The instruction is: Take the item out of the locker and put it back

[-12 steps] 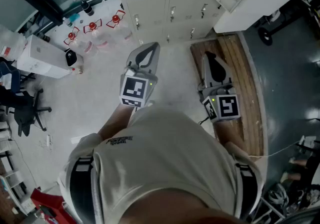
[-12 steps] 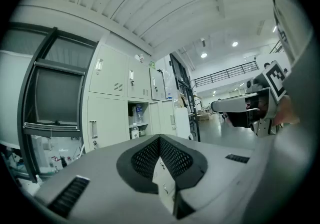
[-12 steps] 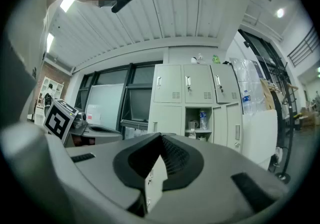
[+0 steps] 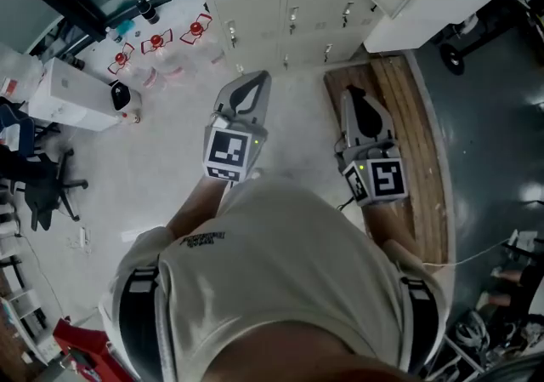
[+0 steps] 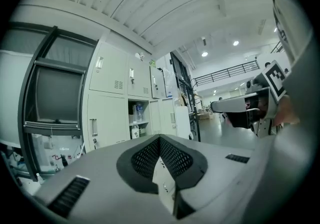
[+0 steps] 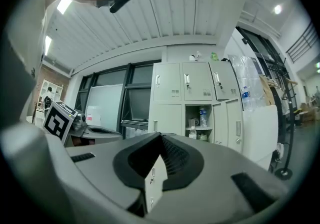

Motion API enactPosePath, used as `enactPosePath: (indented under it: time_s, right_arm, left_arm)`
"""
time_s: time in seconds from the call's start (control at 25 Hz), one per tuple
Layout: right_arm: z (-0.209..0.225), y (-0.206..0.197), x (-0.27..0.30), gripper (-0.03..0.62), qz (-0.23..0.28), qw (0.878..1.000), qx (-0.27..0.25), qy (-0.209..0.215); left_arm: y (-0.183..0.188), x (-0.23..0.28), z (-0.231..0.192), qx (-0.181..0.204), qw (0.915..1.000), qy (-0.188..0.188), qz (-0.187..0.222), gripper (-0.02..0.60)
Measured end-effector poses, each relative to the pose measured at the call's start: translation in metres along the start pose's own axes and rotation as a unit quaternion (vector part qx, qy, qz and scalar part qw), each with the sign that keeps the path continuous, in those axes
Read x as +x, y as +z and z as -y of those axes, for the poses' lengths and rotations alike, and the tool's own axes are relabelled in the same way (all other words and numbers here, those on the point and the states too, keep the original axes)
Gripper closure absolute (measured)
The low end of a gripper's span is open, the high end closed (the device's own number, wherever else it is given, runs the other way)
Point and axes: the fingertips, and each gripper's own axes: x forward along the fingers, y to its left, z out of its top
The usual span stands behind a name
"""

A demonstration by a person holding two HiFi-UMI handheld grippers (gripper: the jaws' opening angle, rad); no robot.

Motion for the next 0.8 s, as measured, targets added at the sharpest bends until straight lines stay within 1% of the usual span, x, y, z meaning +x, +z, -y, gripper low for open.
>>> enactPosePath:
  time_s: [0.16,0.4,0.8]
  right_arm:
    - [0.003,-0.007,-0.002,0.591,-0.007,1.000,0.015,0.001]
    - [0.010,-0.015,-0.007,0.591,-0.010,1.000,0.024,0.006]
    - [0.039,-0.024,-0.028,0.591,-0.013,0.999,0.029,0.006]
  left_arm:
    - [-0.003,0.001,0.004,0.002,1.0000,0.000,-0.003,0.568]
    - [-0.005,0.004,0.012,0.003,1.0000,0.005,-0.006,0.568]
    - [-0.004,0.012,0.042,0.008,0.9999,0.014,-0.006,0.568]
